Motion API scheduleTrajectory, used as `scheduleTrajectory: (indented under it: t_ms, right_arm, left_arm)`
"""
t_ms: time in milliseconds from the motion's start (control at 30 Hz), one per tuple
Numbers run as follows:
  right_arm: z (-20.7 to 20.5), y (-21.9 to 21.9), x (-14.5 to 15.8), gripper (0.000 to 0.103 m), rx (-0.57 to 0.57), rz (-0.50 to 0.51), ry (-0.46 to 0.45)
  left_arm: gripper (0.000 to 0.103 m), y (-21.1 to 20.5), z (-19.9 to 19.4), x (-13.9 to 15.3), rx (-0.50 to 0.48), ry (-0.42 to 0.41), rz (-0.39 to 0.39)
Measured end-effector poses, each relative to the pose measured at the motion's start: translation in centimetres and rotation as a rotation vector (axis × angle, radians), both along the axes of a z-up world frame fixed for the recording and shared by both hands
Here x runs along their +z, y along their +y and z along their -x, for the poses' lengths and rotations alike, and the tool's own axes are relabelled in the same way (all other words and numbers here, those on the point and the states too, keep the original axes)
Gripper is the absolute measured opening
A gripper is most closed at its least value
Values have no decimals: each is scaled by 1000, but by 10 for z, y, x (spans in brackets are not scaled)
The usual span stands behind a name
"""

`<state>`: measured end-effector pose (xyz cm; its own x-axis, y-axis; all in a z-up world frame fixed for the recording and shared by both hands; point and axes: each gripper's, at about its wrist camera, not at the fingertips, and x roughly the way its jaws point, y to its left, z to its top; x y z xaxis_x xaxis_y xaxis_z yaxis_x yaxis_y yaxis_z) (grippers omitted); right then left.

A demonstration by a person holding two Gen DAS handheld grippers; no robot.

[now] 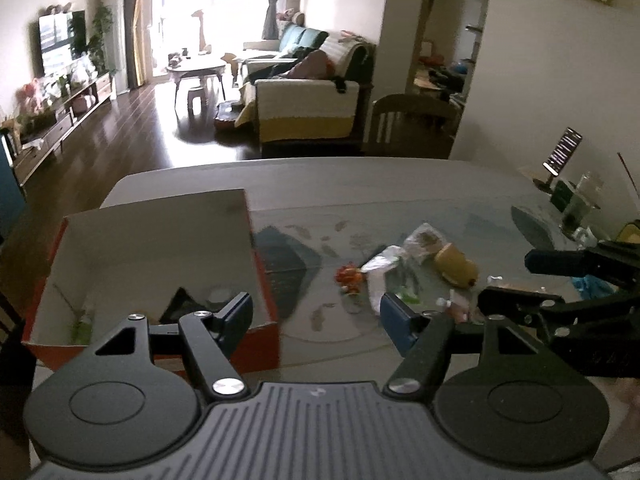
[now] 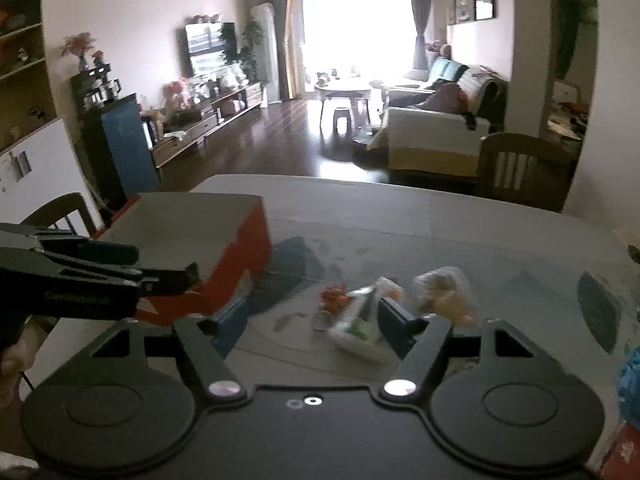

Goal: Organize objects
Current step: 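Withdraw both tools from the box back toward the table items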

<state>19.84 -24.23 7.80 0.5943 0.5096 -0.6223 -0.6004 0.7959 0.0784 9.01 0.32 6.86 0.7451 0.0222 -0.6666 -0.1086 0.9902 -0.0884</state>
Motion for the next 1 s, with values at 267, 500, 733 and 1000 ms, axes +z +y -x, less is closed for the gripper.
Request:
scheduleTrajectory:
  t_ms: [267, 500, 733, 1000]
  right_arm:
    - [-16, -67, -8, 81, -92, -15, 5]
    - [-36, -123, -35, 81, -180, 37, 31]
    - [-56, -163, -57, 81, -202, 90, 40]
    - [-86, -188, -95, 81, -153, 164, 79]
  left_arm:
    - [77, -49, -12, -9, -52, -13, 1]
    - [85, -86, -30, -25, -101, 10, 27]
    - [94, -118, -52, -49, -133, 62, 68]
    - [103, -159, -74, -83, -208, 84, 30]
